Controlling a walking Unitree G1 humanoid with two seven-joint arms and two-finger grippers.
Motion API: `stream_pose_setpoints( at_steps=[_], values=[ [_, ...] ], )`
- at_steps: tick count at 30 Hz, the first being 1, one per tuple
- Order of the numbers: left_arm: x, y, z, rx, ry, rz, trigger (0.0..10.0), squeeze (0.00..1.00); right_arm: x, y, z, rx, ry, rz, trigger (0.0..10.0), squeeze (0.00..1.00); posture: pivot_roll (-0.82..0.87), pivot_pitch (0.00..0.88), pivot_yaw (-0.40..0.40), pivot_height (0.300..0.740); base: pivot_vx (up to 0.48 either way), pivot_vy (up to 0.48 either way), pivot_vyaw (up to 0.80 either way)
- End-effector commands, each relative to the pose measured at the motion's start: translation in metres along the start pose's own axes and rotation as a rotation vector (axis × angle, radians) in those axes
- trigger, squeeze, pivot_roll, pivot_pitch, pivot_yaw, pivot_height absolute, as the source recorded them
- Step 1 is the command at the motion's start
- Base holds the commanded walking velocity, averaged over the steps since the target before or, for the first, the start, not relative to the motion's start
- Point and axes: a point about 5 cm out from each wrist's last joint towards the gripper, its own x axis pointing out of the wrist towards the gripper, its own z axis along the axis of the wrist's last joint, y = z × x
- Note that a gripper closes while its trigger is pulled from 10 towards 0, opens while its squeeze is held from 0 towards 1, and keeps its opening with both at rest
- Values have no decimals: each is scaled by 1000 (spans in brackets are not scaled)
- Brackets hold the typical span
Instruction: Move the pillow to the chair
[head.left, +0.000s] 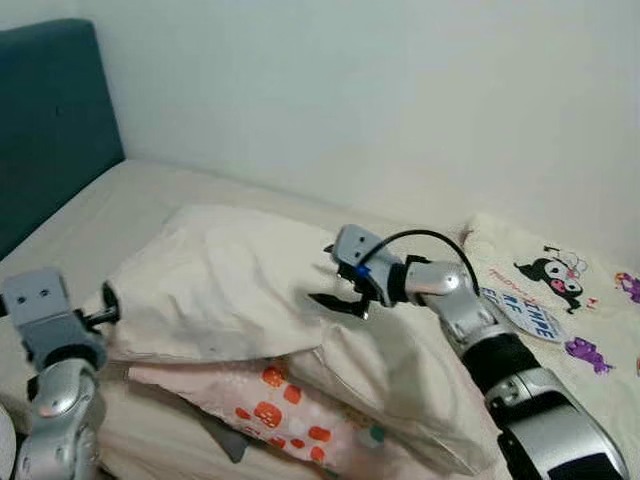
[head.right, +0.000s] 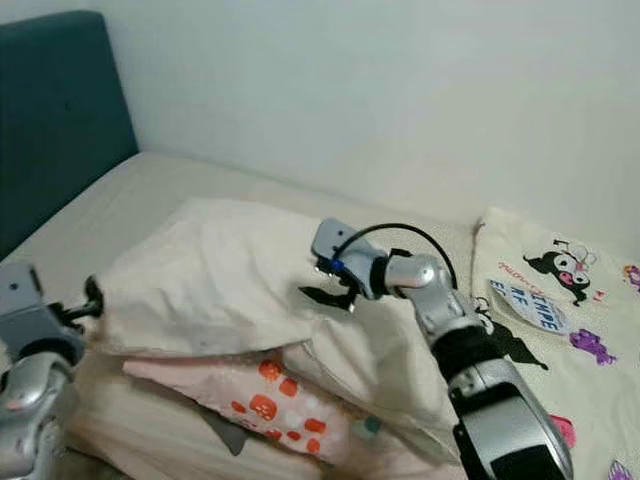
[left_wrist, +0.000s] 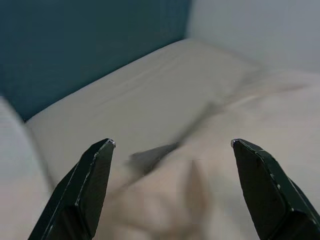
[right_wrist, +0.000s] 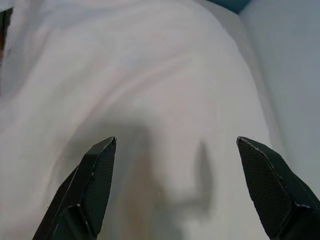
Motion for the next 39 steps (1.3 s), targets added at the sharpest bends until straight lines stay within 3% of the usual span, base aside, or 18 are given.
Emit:
stream_pose_setpoints(
  at_steps=[1,5,6,8,10,11,12,14,17,18,19,23,27,28,29,31,33,39],
  values=[
    [-9,9,1,26,11,29,10000,0,12,14,-1,6,0,100,10000,0,3,62,-153,740,0,0,0],
    [-17,13,3,46,14,39,10000,0,17,23,6,30,-55,207,10000,0,7,84,-155,740,0,0,0],
    [-20,15,3,54,17,44,10000,0,18,27,14,73,-115,283,10000,0,14,104,-157,740,0,0,0],
    [-20,15,3,54,17,44,10000,0,18,27,14,73,-115,283,10000,0,14,104,-157,740,0,0,0],
    [-23,17,5,67,18,49,10000,0,11,32,28,119,-203,436,10000,0,17,124,-163,740,0,0,0],
    [-23,17,5,67,18,49,10000,0,11,32,28,119,-203,436,10000,0,17,124,-163,740,0,0,0],
    [-26,19,6,78,23,57,10000,0,2,37,27,54,-165,555,10000,0,15,132,-164,740,0,0,0],
    [-28,21,5,83,28,63,10000,0,-7,40,15,-74,-38,606,10000,0,13,137,-166,740,0,0,0],
    [-28,22,5,85,31,65,10000,0,-10,41,9,-128,16,618,10000,0,12,138,-167,740,0,0,0],
    [-29,22,6,85,33,66,10000,0,-11,40,1,-186,88,603,10000,0,8,141,-169,740,0,0,0],
    [-31,22,6,86,43,64,10000,0,-11,35,-12,-316,212,531,10000,0,2,146,-172,740,0,0,0],
    [-35,20,6,86,50,58,10000,0,-6,29,-19,-433,268,380,10000,0,-2,147,-176,740,0,0,0],
    [-38,18,6,87,53,52,10000,0,0,23,-19,-459,274,222,10000,0,-4,146,-176,740,0,0,0],
    [-38,16,7,95,49,46,10000,0,4,18,-22,-489,298,83,10000,0,-1,143,-181,740,0,0,0],
    [-39,16,7,97,48,44,10000,0,5,16,-22,-514,304,44,10000,0,-1,144,-183,740,0,0,0],
    [-38,16,8,99,46,43,10000,0,6,15,-24,-517,316,-2,10000,0,-1,144,-183,740,0,0,0],
    [-38,16,9,103,40,44,10000,0,9,17,-32,-462,329,-83,10000,0,2,142,-186,740,0,0,0],
    [-39,17,13,113,35,43,10000,0,10,31,-61,-304,415,-163,10000,0,3,153,-187,740,0,0,0]
  ],
)
